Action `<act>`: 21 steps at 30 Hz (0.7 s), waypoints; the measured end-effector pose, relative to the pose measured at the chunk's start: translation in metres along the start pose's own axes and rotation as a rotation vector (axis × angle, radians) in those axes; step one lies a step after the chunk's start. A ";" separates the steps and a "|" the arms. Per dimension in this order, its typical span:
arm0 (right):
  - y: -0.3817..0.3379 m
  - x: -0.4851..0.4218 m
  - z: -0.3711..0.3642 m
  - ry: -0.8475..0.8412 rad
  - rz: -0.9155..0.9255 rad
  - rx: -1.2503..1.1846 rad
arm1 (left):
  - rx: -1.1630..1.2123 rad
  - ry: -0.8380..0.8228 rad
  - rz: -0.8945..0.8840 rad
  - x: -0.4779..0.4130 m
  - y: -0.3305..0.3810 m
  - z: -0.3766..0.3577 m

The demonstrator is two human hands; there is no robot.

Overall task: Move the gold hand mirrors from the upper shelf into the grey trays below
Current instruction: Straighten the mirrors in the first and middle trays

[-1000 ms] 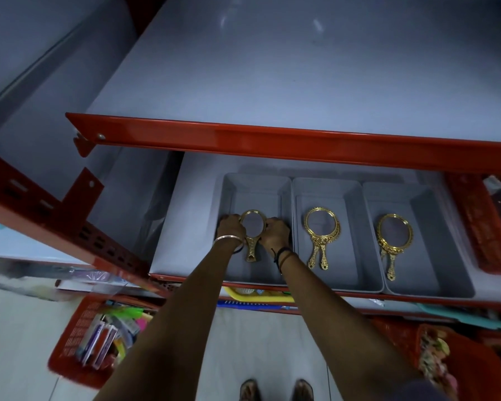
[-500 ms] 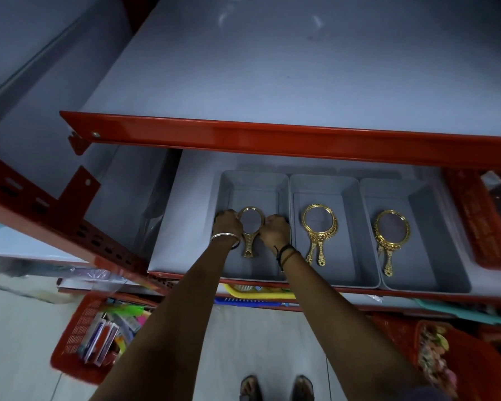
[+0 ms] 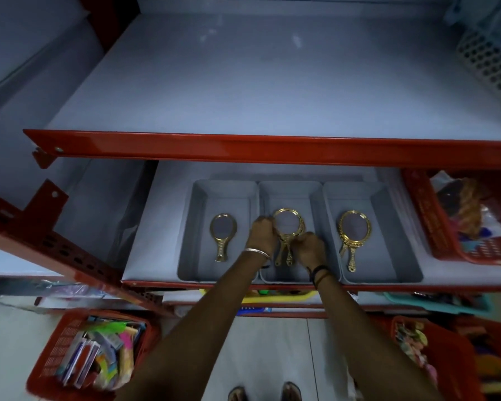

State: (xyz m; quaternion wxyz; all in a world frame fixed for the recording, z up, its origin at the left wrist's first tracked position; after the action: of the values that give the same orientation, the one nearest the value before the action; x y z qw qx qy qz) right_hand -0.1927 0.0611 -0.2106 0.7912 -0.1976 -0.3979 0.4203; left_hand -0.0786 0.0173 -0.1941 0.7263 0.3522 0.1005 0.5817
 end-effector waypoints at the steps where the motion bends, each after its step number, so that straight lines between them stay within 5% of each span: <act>1: 0.006 0.003 0.000 -0.033 -0.016 0.040 | -0.043 -0.084 0.039 0.000 0.003 -0.011; 5: 0.018 0.001 -0.005 -0.097 0.081 0.159 | -0.179 -0.316 0.137 0.002 0.008 -0.043; 12: 0.033 -0.021 0.001 -0.196 0.008 -0.054 | -0.239 -0.351 0.184 0.002 0.013 -0.047; 21: 0.042 -0.018 0.000 -0.175 0.095 -0.108 | 0.120 -0.307 0.371 0.010 0.023 -0.046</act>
State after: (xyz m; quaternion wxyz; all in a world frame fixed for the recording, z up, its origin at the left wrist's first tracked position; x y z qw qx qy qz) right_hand -0.2201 0.0698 -0.2460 0.7210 -0.2211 -0.4776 0.4507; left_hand -0.1187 0.0458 -0.2108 0.5915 0.4915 -0.0429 0.6377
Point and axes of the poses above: each hand's wrist, its own x-axis away from the middle knuckle, its own z-axis out of the back of the hand, y = z × x, the point moved 2 cm from there along -x, towards the middle knuckle, and after that the axes turned 7 degrees about -y, right-handed, at the moved point
